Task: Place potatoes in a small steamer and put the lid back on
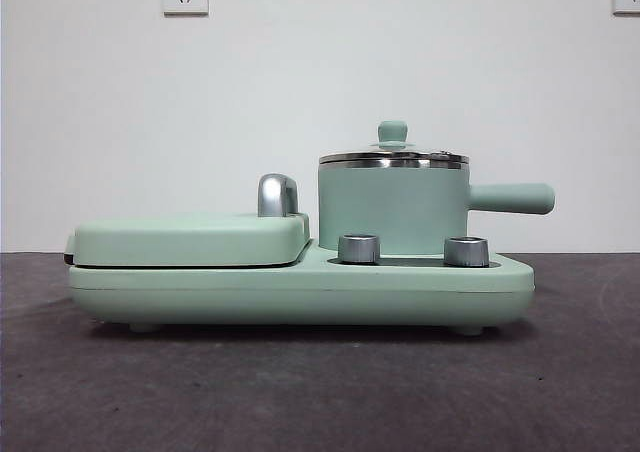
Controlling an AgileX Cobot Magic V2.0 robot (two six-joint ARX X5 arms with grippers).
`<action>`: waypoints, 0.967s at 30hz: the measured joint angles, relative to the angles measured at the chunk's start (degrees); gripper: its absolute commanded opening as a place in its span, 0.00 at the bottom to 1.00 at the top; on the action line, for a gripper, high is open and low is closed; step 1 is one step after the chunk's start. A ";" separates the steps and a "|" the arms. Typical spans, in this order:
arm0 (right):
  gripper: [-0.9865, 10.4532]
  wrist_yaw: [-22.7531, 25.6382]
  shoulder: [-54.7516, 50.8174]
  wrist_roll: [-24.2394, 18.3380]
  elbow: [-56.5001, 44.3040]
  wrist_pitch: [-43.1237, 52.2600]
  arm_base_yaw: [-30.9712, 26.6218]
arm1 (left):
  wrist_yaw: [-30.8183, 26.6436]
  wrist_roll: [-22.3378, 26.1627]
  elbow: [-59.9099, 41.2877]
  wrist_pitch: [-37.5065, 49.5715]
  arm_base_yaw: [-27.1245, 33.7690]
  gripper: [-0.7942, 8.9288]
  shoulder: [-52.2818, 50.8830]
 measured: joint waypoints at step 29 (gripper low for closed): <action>0.10 10.69 -18.21 -8.13 -40.28 33.94 -31.43 | 0.00 0.00 0.00 0.00 0.00 0.10 0.00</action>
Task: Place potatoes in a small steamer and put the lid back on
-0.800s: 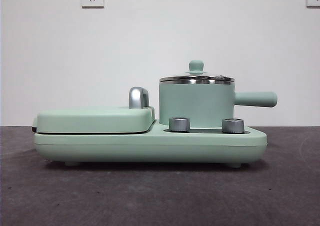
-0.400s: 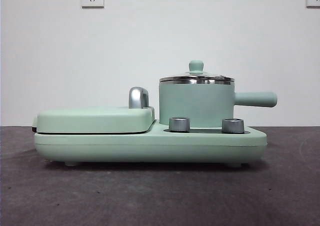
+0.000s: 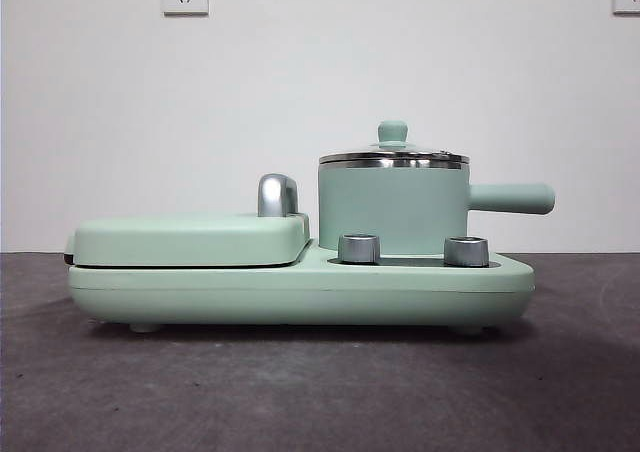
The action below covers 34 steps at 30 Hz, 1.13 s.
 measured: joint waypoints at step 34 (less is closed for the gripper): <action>0.10 0.04 -3.26 -1.49 -8.70 7.61 0.00 | -0.04 0.00 0.00 0.00 0.00 0.10 0.00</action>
